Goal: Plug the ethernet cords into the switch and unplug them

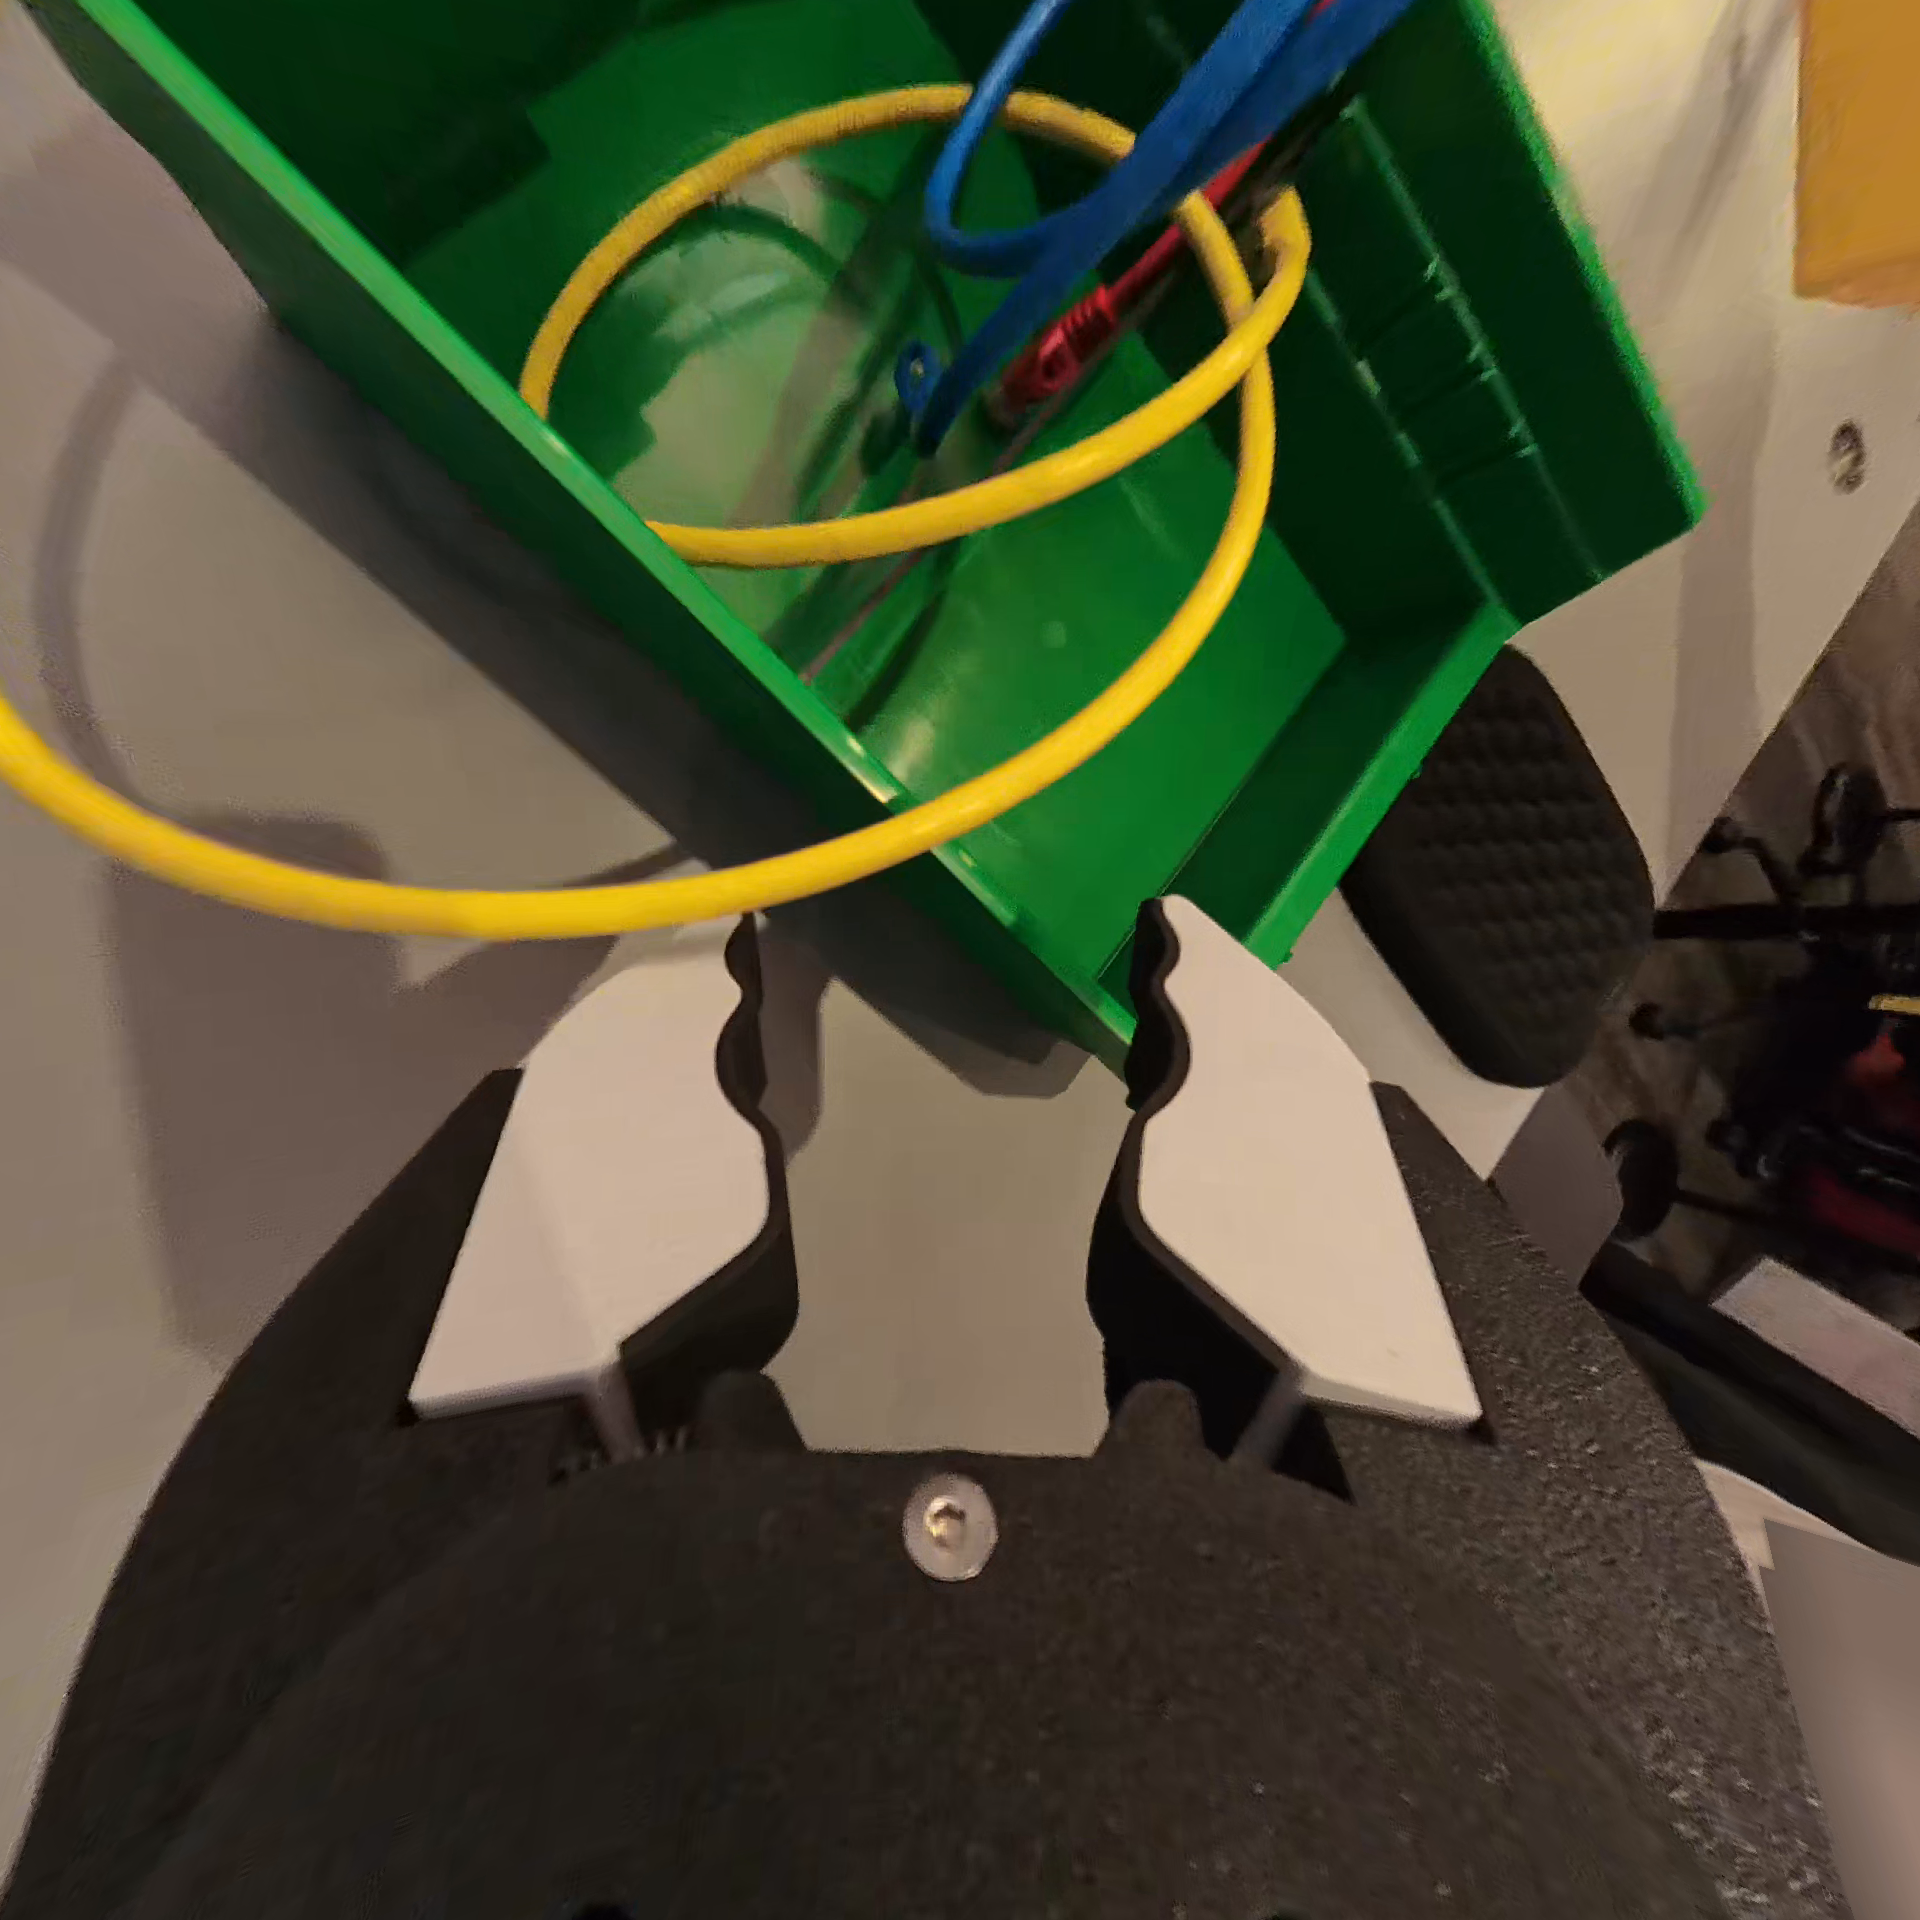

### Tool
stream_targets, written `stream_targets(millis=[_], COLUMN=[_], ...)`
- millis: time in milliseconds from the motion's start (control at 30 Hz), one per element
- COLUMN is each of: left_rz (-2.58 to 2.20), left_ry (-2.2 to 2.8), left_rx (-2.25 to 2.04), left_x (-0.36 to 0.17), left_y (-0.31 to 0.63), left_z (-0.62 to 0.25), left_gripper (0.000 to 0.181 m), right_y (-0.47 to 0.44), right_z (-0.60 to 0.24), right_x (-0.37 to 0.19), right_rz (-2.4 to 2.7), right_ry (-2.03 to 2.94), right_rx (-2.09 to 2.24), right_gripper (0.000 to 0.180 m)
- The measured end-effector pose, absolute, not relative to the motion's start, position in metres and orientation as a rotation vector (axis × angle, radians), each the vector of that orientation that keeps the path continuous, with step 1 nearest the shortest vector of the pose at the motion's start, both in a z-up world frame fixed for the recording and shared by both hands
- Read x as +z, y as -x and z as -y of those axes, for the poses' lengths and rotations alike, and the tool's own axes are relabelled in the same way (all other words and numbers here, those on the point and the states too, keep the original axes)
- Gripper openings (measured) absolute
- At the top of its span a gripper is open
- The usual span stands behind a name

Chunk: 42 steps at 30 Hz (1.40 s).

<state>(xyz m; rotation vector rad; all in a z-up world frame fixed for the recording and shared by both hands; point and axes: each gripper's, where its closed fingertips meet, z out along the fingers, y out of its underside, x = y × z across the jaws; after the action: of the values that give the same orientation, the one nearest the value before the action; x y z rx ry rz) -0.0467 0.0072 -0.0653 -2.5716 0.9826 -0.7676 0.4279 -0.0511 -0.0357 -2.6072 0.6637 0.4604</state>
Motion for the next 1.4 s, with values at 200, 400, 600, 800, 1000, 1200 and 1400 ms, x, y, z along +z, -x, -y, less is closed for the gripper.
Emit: stream_targets(millis=[200,400,600,800,1000,1200,1400], left_rz=[-1.111,-1.105,-0.861,-0.639,-0.403,-0.067,0.118], left_ry=[2.655,2.718,2.785,2.775,2.766,2.707,2.674], left_rx=[-0.436,-0.529,-0.674,-0.661,-0.694,-0.725,-0.727], left_x=[-0.090,-0.087,-0.085,-0.084,-0.083,-0.081,-0.080], left_y=[0.042,0.062,0.122,0.198,0.269,0.343,0.385], left_z=[-0.011,-0.011,-0.037,-0.062,-0.065,-0.065,-0.054], left_gripper=[0.060,0.012,0.007,0.008,0.011,0.012,0.011], right_y=[-0.425,-0.409,-0.376,-0.334,-0.291,-0.254,-0.238], right_z=[0.050,0.045,0.030,0.010,-0.007,-0.018,-0.025], right_x=[-0.094,-0.109,-0.112,-0.115,-0.116,-0.115,-0.115], right_rz=[-0.629,-0.541,-0.474,-0.380,-0.277,-0.152,-0.115], right_ry=[2.697,2.766,2.799,2.836,2.851,2.877,2.886], right_rx=[0.499,0.472,0.467,0.439,0.395,0.337,0.331], right_gripper=[0.008,0.008,0.010,0.010,0.009,0.006,0.006])
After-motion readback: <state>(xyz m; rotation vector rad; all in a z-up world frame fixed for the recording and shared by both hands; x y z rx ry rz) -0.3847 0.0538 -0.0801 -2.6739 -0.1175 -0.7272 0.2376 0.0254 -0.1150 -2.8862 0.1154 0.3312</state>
